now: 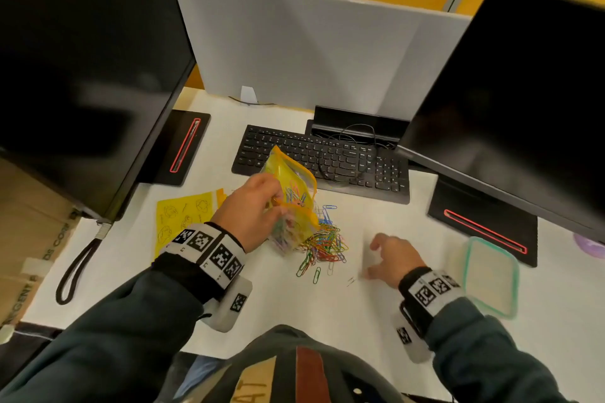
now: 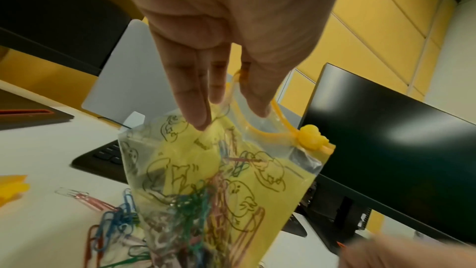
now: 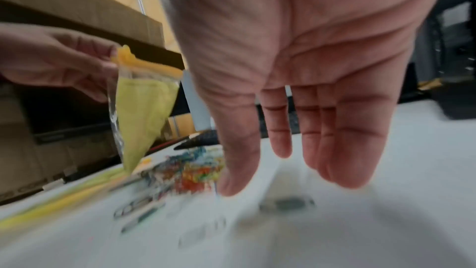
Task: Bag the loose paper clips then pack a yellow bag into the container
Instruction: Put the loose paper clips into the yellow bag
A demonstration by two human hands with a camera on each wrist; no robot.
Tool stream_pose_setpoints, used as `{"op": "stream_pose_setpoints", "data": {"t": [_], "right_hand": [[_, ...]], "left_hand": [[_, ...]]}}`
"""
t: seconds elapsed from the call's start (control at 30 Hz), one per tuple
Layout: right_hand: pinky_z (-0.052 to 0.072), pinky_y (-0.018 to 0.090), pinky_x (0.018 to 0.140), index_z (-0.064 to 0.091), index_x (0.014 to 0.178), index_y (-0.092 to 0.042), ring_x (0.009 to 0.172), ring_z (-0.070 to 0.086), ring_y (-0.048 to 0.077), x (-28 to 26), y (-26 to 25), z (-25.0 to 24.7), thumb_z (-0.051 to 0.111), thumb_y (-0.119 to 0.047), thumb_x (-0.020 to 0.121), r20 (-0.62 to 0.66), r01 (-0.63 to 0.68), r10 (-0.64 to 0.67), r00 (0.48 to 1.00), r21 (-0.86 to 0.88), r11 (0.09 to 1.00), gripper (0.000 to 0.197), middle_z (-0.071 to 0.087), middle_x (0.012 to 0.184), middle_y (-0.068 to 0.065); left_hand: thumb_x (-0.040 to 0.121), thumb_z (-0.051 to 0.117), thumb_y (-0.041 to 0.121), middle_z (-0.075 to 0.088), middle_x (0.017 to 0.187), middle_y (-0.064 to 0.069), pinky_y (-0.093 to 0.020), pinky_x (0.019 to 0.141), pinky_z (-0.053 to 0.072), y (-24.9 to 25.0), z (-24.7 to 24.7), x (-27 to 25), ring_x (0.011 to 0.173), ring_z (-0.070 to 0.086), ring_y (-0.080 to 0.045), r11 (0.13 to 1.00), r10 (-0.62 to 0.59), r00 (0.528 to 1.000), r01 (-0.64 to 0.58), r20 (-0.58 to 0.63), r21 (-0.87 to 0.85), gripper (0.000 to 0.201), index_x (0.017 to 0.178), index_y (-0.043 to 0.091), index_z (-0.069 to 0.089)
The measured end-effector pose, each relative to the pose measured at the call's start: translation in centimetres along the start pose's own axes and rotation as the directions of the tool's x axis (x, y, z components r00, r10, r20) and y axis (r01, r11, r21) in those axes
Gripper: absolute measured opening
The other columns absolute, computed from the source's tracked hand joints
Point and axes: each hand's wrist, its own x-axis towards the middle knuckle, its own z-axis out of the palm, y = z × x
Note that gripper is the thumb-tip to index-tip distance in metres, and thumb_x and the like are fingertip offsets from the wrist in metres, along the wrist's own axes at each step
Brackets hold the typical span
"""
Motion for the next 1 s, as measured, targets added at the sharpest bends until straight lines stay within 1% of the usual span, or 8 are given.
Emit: {"op": "stream_pose_setpoints", "data": {"t": [0.07,0.17,0.3,0.4,0.5,0.6,0.77,1.0], "right_hand": [[0.04,0.026,0.085,0.051,0.116,-0.013,0.107,0.053,0.027,0.1,0.9,1.6,0.079,-0.023,0.067,0.015,-0.016,0.017,1.0,-0.026,1.0,0.057,0.055,0.114,0.009],[0.042,0.027,0.083,0.055,0.108,-0.009,0.104,0.056,0.029,0.8,0.6,2.8,0.068,-0.011,0.076,-0.06,0.024,-0.028,0.998,-0.062,0.998,0.035,0.061,0.111,0.013],[0.046,0.028,0.079,0.066,0.09,-0.009,0.094,0.062,0.03,2.1,-1.1,3.2,0.053,-0.003,0.081,-0.121,0.108,-0.107,0.987,0.0,0.994,0.017,0.069,0.097,0.013],[0.046,0.029,0.082,0.065,0.098,-0.013,0.097,0.061,0.027,2.6,-2.6,3.0,0.062,-0.016,0.082,-0.135,0.174,-0.166,0.977,0.05,0.983,0.017,0.066,0.101,0.009],[0.045,0.035,0.095,0.042,0.129,-0.022,0.111,0.048,0.02,2.2,-3.9,3.4,0.077,-0.056,0.058,-0.1,0.223,-0.213,0.972,0.1,0.97,0.086,0.048,0.118,0.002],[0.044,0.041,0.099,0.025,0.138,-0.024,0.12,0.039,0.024,2.1,-5.0,4.3,0.079,-0.059,0.049,-0.072,0.221,-0.224,0.972,-0.048,0.974,0.11,0.04,0.127,0.003],[0.045,0.038,0.096,0.039,0.133,-0.015,0.115,0.048,0.031,3.0,-5.9,4.5,0.06,-0.021,0.084,-0.117,0.262,-0.27,0.956,-0.075,0.962,0.054,0.049,0.123,0.012],[0.045,0.026,0.088,0.064,0.113,-0.011,0.101,0.061,0.03,3.2,-4.8,2.9,0.05,-0.006,0.087,-0.191,0.268,-0.252,0.949,0.067,0.961,0.03,0.068,0.109,0.015]], "left_hand": [[0.082,0.061,0.022,0.054,0.114,-0.004,-0.04,0.075,0.051,-0.4,-0.4,-0.1,0.079,0.057,-0.022,1.0,-0.018,1.0,0.018,-0.02,-0.022,0.011,0.081,0.017,0.051],[0.079,0.066,0.021,0.058,0.113,-0.005,-0.038,0.073,0.052,-1.2,-0.6,-0.6,0.078,0.059,-0.021,0.997,-0.05,0.997,0.047,-0.051,-0.056,0.017,0.075,0.02,0.049],[0.074,0.071,0.017,0.059,0.113,-0.004,-0.021,0.065,0.046,-2.1,0.1,-1.6,0.076,0.061,-0.021,0.992,-0.089,0.995,0.084,-0.045,-0.099,0.021,0.071,0.02,0.051],[0.074,0.071,0.016,0.062,0.11,-0.008,-0.025,0.066,0.046,-2.3,0.6,-2.0,0.076,0.06,-0.021,0.991,-0.089,0.996,0.086,-0.022,-0.104,0.03,0.067,0.029,0.045],[0.075,0.07,0.016,0.062,0.11,-0.01,-0.027,0.067,0.046,-2.2,0.7,-1.9,0.078,0.06,-0.022,0.989,-0.103,0.994,0.099,-0.034,-0.106,0.022,0.071,0.021,0.049],[0.075,0.07,0.016,0.061,0.112,-0.009,-0.031,0.069,0.048,-2.1,0.7,-1.8,0.08,0.06,-0.023,0.987,-0.123,0.991,0.117,-0.047,-0.109,0.02,0.074,0.018,0.05],[0.075,0.07,0.016,0.061,0.111,-0.009,-0.034,0.07,0.05,-2.2,0.7,-1.6,0.077,0.061,-0.023,0.989,-0.12,0.992,0.115,-0.049,-0.095,0.022,0.073,0.02,0.049],[0.074,0.071,0.017,0.062,0.112,-0.006,-0.033,0.071,0.05,-2.0,0.6,-1.3,0.079,0.06,-0.021,0.988,-0.128,0.991,0.124,-0.043,-0.091,0.021,0.072,0.021,0.05]]}}
